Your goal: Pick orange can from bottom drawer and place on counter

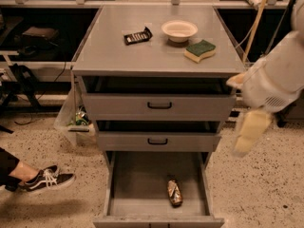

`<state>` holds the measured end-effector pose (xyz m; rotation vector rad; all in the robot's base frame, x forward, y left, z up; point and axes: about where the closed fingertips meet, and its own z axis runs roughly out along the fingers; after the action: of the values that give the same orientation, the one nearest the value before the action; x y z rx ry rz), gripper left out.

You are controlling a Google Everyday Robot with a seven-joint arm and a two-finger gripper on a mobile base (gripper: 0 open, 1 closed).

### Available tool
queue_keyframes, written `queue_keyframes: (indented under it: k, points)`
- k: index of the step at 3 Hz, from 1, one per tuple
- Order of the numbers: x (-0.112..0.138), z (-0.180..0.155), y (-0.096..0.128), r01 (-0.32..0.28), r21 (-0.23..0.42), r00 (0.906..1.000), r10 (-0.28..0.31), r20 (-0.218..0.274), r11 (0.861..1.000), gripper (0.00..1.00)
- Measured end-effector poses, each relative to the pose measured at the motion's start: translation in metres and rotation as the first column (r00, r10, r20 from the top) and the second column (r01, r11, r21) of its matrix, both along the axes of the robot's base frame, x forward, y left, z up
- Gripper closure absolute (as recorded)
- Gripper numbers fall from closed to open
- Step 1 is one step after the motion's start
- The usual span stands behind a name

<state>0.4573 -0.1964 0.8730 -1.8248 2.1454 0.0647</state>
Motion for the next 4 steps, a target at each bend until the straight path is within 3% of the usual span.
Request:
queue_keyframes:
  k: [1,2,3,4]
  points:
    - [0.0,-0.137,0.043,-0.066,0.116,0.9873,0.082,-0.137,0.991,0.0]
    - [-0.017,-0.27,0.077,-0.051,0.179,0.9583,0.099,-0.268,0.982,0.0]
    - [-0.015,-0.372,0.102,0.03,0.214,0.9415,0.044,-0.334,0.976,0.0]
    - [-0.004,-0.455,0.124,0.119,0.244,0.9275,-0.02,-0.373,0.962,0.0]
